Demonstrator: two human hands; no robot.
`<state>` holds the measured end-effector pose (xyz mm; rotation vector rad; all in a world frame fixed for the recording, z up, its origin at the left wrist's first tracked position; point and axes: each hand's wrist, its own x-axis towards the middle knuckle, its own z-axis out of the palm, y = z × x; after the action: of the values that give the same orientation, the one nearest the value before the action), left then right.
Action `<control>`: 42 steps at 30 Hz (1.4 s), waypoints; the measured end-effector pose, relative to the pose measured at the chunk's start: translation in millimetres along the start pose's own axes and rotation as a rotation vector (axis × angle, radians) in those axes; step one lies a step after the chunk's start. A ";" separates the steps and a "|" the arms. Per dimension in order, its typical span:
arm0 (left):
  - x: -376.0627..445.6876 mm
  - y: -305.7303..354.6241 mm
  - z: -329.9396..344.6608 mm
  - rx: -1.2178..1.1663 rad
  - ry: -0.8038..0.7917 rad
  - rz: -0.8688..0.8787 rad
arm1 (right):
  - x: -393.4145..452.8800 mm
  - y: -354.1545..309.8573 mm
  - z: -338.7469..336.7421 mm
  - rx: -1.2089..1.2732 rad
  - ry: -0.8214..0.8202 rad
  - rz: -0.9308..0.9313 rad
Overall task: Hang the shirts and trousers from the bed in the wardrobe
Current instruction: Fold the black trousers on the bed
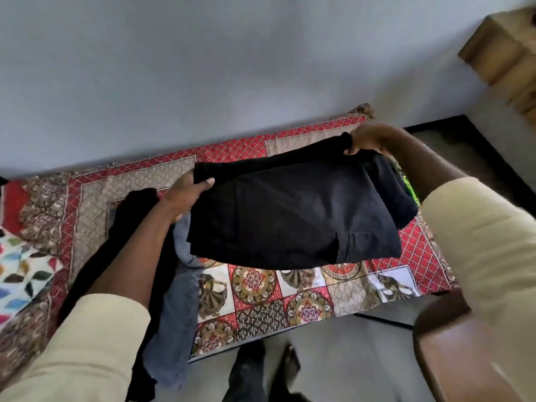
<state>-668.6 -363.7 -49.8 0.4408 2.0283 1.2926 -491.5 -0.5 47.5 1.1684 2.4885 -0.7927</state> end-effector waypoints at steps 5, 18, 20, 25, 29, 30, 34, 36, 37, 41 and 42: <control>85.9 -142.9 -35.1 0.289 0.477 -0.336 | 91.7 -17.9 192.1 -0.042 0.332 -0.043; 137.0 -326.0 78.2 1.069 -0.247 -0.110 | 157.2 20.8 453.8 -0.349 -0.355 -0.169; 147.8 -338.8 84.3 1.085 -0.305 -0.195 | 172.0 28.6 464.9 -0.371 -0.456 -0.140; 168.2 -353.1 76.6 1.123 -0.427 -0.373 | 203.7 38.1 472.2 -0.340 -0.595 -0.094; 180.2 -326.1 97.2 1.075 -0.386 -0.527 | 206.5 32.1 461.6 -0.253 -0.586 -0.104; 182.1 -318.4 106.1 1.068 -0.328 -0.517 | 203.8 36.4 457.9 -0.252 -0.526 -0.127; 185.6 -296.3 150.2 1.054 -0.250 -0.299 | 189.2 81.0 440.5 -0.309 -0.351 -0.074; 187.3 -285.9 180.0 0.995 -0.305 -0.219 | 182.3 112.6 428.8 -0.360 -0.314 -0.064; 188.5 -280.7 195.8 0.966 -0.311 -0.194 | 178.7 127.1 422.3 -0.392 -0.304 -0.099; 195.2 -252.0 264.6 0.860 -0.319 -0.152 | 178.7 175.6 395.5 -0.360 -0.223 -0.272; 198.4 -244.5 281.7 0.861 -0.312 -0.138 | 180.7 183.4 385.0 -0.274 -0.162 -0.327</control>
<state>-593.7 -168.0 -416.7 0.8050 2.2005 0.1844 -457.0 -18.1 -414.1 0.5904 2.5790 -0.5691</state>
